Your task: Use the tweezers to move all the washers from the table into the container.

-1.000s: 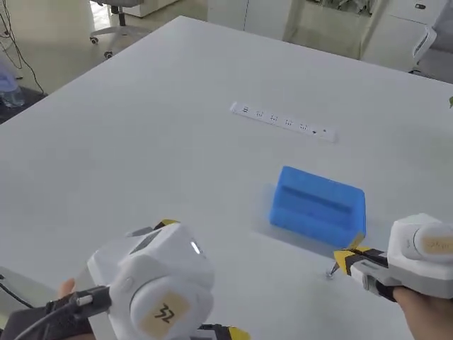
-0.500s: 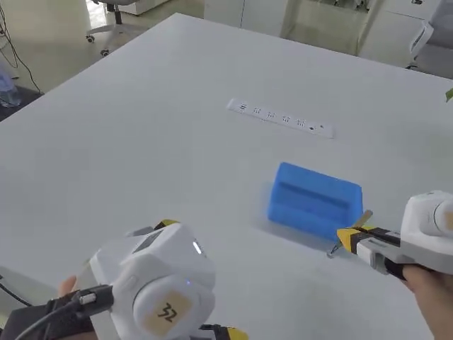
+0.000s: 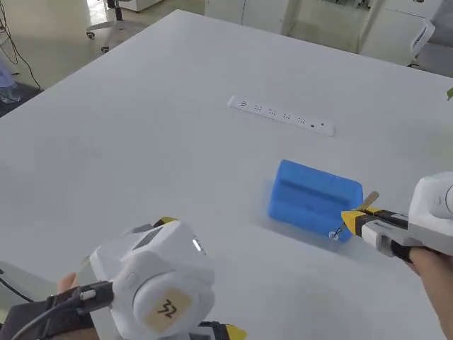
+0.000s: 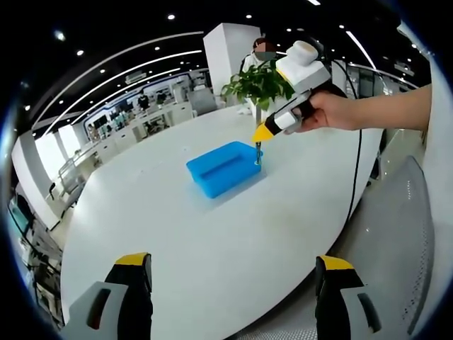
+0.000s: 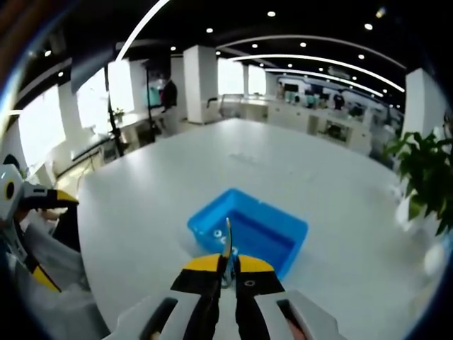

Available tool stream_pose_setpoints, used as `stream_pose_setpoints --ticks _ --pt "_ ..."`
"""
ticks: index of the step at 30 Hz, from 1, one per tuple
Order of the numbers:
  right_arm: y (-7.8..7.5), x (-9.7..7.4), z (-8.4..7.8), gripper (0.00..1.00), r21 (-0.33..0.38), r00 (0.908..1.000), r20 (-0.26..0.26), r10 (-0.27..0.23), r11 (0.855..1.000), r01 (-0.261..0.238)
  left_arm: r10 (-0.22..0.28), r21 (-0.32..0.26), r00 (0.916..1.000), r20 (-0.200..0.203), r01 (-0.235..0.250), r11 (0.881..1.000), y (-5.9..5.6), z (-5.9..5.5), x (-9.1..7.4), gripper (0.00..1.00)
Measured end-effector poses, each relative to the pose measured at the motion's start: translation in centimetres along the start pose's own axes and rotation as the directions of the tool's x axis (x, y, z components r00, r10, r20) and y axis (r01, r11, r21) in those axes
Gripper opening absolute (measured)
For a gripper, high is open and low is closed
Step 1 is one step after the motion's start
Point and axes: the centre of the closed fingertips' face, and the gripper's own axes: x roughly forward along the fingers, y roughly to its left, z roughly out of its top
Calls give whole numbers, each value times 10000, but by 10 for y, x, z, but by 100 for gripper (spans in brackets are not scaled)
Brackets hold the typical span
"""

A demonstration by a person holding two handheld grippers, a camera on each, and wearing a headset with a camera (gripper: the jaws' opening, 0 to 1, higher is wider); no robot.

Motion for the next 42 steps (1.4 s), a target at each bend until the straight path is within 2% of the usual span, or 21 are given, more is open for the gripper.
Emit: stream_pose_setpoints --ticks 16,30,42 --pt "-3 -2 17 3 -231 9996 298 -21 9997 28 12 -22 10000 -34 -12 10000 2 -1 1 99" --pt "-14 -3 27 3 -430 9988 452 -178 9989 197 -26 9 10000 -74 26 10000 1 0 3 98" --pt "-29 9 28 3 -469 9986 349 -400 9980 416 42 -106 9998 -193 -44 9999 5 -5 2 98"
